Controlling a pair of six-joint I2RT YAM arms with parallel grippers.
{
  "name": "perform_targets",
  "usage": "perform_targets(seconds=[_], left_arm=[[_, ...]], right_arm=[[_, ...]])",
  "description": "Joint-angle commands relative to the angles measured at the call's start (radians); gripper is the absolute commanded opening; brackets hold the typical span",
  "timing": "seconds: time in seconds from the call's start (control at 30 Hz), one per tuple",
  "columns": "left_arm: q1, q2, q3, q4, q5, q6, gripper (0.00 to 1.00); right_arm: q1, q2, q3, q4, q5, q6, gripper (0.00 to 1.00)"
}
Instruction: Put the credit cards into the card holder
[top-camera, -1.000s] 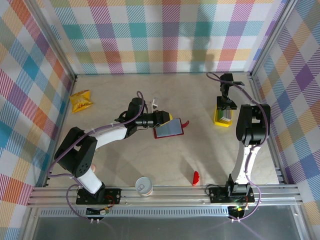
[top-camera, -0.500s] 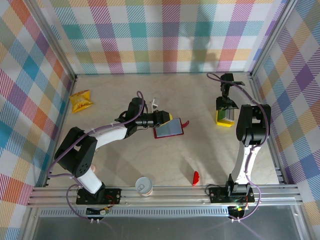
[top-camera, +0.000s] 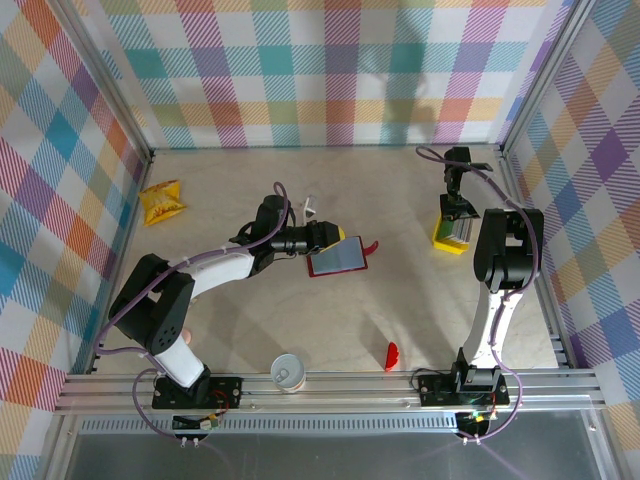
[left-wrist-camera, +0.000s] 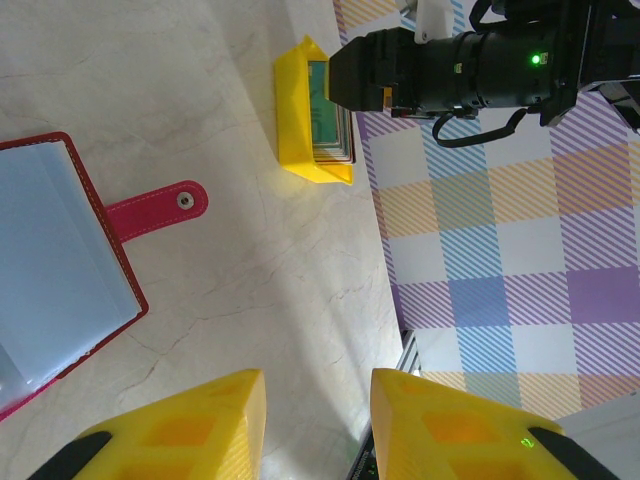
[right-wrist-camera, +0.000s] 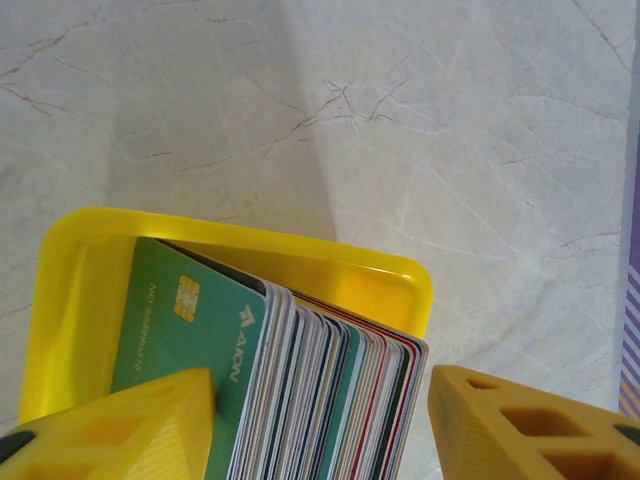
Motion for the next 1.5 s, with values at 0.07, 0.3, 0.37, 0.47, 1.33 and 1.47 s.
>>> perform_targets(seconds=[0.07,0.3,0.37,0.47,1.33,1.47], left_arm=[[-0.016,-0.021,0.027,0.002,-0.004,0.001,0.33],[-0.019,-0.022,0.025,0.006,-0.004,-0.002,0.33],[-0.019,-0.024,0.025,0.004,-0.005,0.0,0.33],[-0.021,-0.023,0.025,0.004,-0.007,-0.001,0.33],[-0.028,-0.023,0.025,0.009,-0.011,-0.002,0.32],[-0.032,-0.022,0.027,0.003,-0.009,-0.001,0.32]], right_arm=[[-0.006,-0.039,0.016,0.007,0.004,-0.02,0.47],[-0.007,-0.041,0.016,0.012,-0.008,-0.032,0.24],[-0.006,-0.041,0.017,0.014,-0.009,-0.033,0.21],[-0.006,-0.041,0.018,0.015,-0.012,-0.034,0.16],[0.011,-0.11,0.015,0.0,-0.185,0.097,0.0],[0.011,-0.123,0.003,0.0,-0.198,0.116,0.0]])
